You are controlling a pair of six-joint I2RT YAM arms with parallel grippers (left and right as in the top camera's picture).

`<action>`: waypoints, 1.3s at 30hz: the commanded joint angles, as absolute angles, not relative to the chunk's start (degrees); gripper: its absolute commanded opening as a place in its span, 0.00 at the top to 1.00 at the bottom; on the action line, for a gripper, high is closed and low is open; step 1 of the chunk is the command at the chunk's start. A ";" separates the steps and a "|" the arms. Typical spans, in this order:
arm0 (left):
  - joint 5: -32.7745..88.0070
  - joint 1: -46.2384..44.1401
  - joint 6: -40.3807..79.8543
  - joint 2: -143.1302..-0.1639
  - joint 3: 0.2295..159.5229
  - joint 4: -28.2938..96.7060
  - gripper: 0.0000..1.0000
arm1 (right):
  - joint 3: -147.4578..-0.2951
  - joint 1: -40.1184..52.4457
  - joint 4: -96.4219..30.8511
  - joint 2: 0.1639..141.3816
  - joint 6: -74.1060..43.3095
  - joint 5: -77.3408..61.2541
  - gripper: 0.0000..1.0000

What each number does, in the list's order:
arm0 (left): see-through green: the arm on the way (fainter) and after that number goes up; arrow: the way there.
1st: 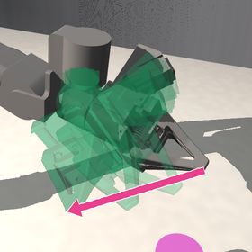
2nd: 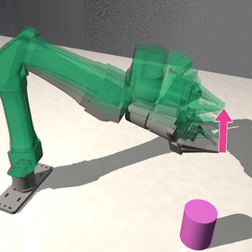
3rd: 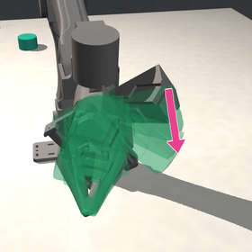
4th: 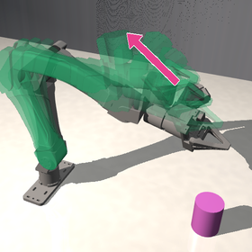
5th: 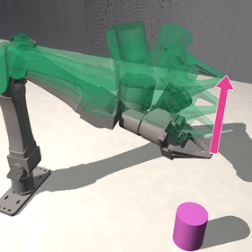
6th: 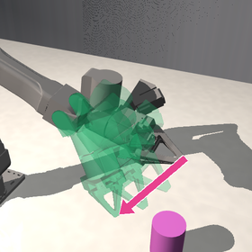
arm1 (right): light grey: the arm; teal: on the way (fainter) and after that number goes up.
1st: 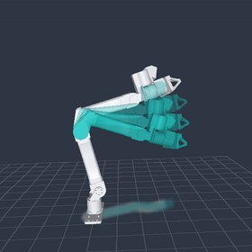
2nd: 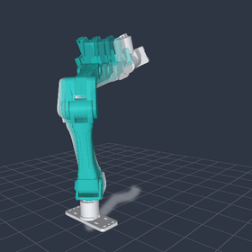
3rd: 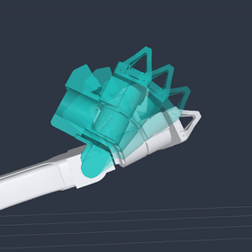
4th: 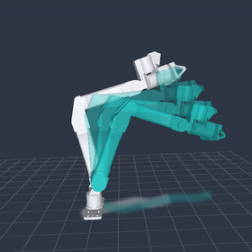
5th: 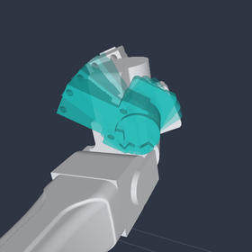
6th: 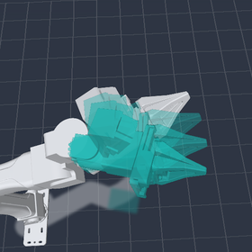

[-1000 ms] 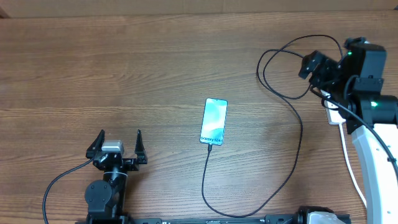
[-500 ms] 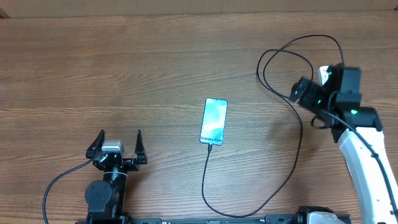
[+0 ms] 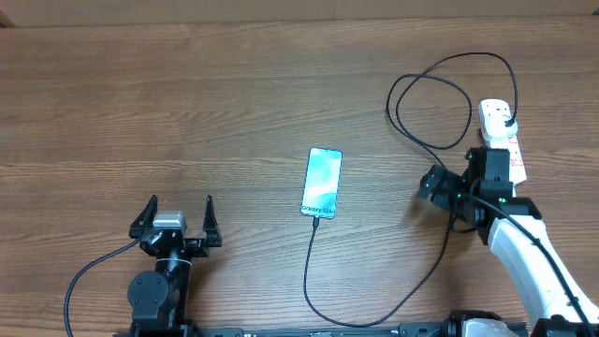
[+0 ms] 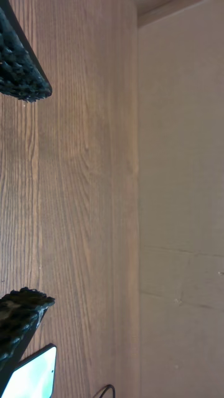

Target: Plug charger to phone and switch on socket

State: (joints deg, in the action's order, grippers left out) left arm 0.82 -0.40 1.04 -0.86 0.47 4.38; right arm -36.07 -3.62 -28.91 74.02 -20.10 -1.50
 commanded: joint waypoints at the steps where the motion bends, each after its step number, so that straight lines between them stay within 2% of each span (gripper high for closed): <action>1: 0.91 -0.67 -0.25 -0.25 0.30 4.47 0.01 | -32.97 -3.46 -26.81 72.16 -19.46 -3.38 0.00; 16: 0.91 -0.67 -0.25 -0.25 0.30 4.49 0.00 | -23.00 -3.46 -12.08 66.81 -19.46 -4.03 0.00; 33: 0.91 -0.67 -0.25 -0.25 0.30 4.47 0.01 | -7.29 -3.42 16.29 62.87 -19.49 -4.16 0.00; 39: 0.91 -0.67 -0.25 -0.25 0.30 4.49 0.00 | -3.57 -3.42 19.42 60.66 -19.44 -4.16 0.00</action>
